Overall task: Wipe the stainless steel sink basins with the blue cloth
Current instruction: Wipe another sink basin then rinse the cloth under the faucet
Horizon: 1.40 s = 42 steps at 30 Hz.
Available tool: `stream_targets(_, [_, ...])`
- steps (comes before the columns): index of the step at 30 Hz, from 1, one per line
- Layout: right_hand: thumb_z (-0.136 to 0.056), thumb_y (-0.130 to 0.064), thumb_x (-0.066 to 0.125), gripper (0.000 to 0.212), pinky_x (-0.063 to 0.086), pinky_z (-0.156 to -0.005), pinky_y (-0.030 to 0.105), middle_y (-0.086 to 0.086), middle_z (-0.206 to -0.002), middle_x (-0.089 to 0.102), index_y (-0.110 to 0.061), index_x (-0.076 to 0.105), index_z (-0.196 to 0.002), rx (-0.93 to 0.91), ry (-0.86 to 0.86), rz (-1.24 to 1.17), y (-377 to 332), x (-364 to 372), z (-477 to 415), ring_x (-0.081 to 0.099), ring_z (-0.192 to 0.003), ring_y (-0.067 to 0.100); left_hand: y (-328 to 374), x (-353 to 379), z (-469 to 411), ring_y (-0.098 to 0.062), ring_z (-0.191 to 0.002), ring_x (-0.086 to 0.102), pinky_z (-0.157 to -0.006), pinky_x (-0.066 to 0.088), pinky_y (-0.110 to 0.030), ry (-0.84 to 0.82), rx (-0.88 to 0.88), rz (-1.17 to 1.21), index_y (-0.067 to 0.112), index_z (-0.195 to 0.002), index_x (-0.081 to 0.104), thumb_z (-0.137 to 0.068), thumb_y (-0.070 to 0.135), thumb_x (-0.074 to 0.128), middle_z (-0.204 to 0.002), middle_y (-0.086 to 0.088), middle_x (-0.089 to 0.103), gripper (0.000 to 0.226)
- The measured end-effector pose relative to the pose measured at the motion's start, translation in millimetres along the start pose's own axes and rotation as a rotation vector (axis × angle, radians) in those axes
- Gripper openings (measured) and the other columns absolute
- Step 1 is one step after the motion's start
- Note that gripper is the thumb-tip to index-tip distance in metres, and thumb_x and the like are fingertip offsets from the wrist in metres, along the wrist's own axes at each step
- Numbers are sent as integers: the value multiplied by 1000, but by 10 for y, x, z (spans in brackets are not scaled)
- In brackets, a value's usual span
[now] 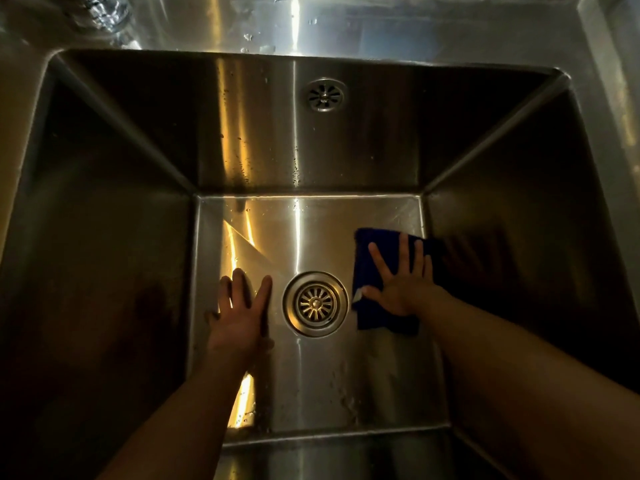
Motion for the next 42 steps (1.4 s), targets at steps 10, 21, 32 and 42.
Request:
stream_targets(10, [-84, -80, 23, 88, -16, -112, 56, 13, -136, -56, -47, -46, -126, 39, 33, 26, -5, -794, -371, -40, -133, 41, 15, -27, -20, -40, -141, -25, -109, 26, -63, 5, 2, -17, 42, -147, -14, -74, 40, 77, -152, -12, -32, 117])
stream_targets(21, [-84, -80, 23, 89, -20, -109, 58, 16, -127, -61, -45, -52, -118, -105, -31, 125, -137, 14, 196, -50, -120, 41, 24, -36, -21, -41, -141, -22, -104, 32, -62, 9, 7, -23, 41, -148, -11, -73, 41, 77, -153, -13, -29, 115])
stream_targets(32, [-90, -68, 38, 96, -20, -109, 57, 15, -121, -65, -42, -47, -126, -133, -287, 113, -438, 1443, 1245, -61, -106, 39, 14, -41, -7, -40, -141, -22, -104, 33, -61, 16, 8, -26, 41, -148, -12, -74, 41, 76, -154, -14, -28, 115])
stream_targets(42, [-64, -85, 41, 114, 5, -106, 55, 27, -156, -11, -32, -8, -152, -133, 83, 37, -304, 1179, 1190, 15, -135, 48, 0, -13, -41, -41, -140, -22, -104, 33, -63, 29, 6, -29, 43, -148, -9, -70, 42, 79, -151, -11, -29, 118])
Point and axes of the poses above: each hand's wrist, its own z-axis away from the middle knuckle, its own x-axis out of the palm, y = z × x, the point moved 9 cm from there along -z, towards the middle knuckle
